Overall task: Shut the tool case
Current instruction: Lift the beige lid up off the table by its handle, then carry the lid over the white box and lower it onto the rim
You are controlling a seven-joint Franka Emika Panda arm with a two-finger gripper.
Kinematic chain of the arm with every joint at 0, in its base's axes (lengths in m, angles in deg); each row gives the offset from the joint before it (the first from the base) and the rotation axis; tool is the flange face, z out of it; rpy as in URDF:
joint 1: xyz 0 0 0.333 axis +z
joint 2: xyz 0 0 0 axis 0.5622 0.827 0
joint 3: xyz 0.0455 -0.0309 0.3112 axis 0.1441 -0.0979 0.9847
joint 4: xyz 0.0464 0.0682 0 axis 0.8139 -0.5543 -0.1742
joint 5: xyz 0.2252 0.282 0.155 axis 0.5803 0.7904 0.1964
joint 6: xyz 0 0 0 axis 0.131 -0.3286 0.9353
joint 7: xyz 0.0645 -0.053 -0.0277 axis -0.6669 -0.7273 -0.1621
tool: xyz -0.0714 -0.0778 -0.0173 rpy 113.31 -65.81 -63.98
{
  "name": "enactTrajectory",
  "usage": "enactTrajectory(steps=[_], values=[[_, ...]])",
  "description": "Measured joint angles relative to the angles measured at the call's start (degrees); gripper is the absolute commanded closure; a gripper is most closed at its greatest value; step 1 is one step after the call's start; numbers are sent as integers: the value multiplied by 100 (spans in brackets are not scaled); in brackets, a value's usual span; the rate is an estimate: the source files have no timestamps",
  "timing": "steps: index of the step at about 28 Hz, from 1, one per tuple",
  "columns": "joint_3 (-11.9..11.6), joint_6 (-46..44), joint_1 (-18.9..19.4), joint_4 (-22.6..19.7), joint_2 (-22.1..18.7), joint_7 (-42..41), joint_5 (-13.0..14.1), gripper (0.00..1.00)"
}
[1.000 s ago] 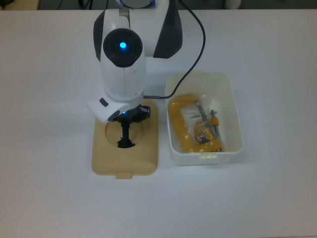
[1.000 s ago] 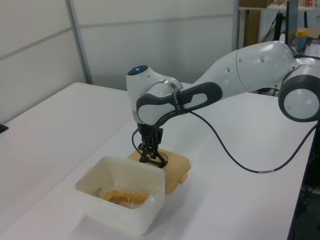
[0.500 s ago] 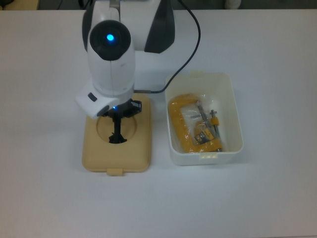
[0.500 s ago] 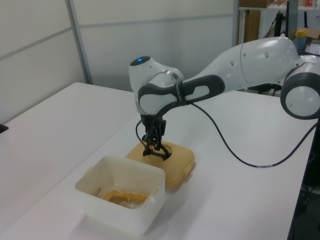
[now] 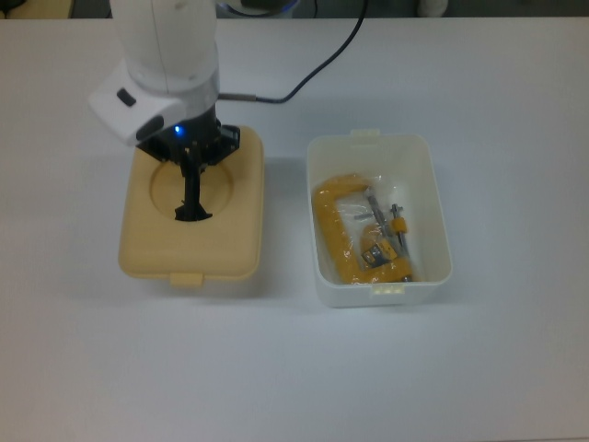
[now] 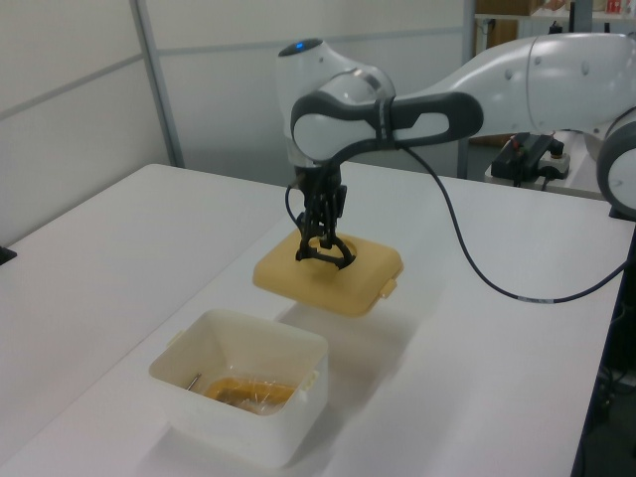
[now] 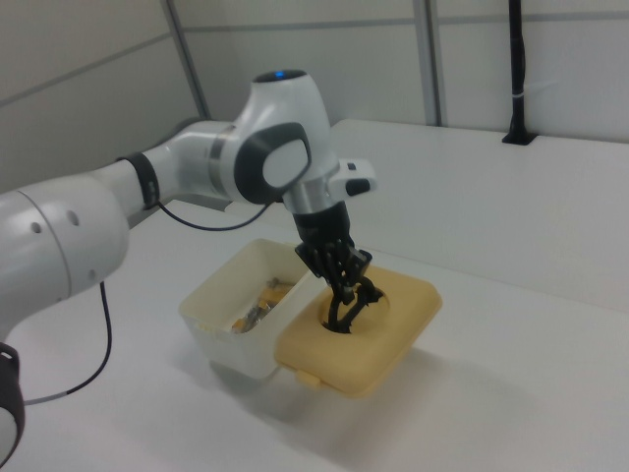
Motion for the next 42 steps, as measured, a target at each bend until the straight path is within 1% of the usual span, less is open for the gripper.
enactTrajectory(steps=[7,11,14,42], values=[[44,-227,42,118,-115,0,18,100],[54,-253,107,175,-115,2,143,100],[63,-260,196,208,-115,42,178,100],[87,-267,1588,218,-89,1041,183,100]])
